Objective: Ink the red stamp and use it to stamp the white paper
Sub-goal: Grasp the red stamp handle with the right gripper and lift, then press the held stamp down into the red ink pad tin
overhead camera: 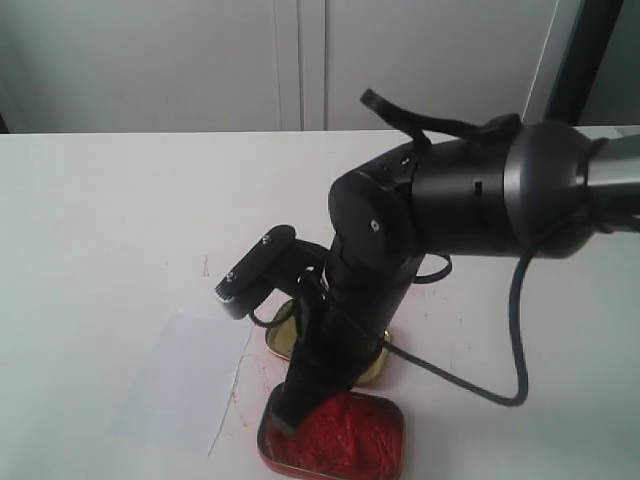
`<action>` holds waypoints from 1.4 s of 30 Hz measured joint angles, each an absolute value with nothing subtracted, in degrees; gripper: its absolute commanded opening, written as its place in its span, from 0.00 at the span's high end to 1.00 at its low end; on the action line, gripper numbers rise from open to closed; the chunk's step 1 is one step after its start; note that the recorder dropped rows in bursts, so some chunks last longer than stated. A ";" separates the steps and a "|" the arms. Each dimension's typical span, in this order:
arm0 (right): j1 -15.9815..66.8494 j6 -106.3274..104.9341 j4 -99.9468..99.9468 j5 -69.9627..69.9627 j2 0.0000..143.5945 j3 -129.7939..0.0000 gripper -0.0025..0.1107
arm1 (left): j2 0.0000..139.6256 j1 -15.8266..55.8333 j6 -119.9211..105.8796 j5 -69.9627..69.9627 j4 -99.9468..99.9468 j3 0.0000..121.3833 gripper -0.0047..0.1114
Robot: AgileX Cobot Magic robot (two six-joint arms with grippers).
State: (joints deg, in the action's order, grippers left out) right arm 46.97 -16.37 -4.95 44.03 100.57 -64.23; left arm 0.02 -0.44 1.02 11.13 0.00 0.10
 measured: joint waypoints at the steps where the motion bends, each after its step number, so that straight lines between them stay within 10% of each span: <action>1: 47.67 -15.93 -4.95 43.64 100.29 -63.55 0.98 | 0.02 -0.44 1.02 11.13 0.00 0.10 0.96; 42: 51.87 -4.07 -1.55 25.71 104.71 -53.73 0.98 | 0.02 -0.44 1.02 11.13 0.00 0.10 0.96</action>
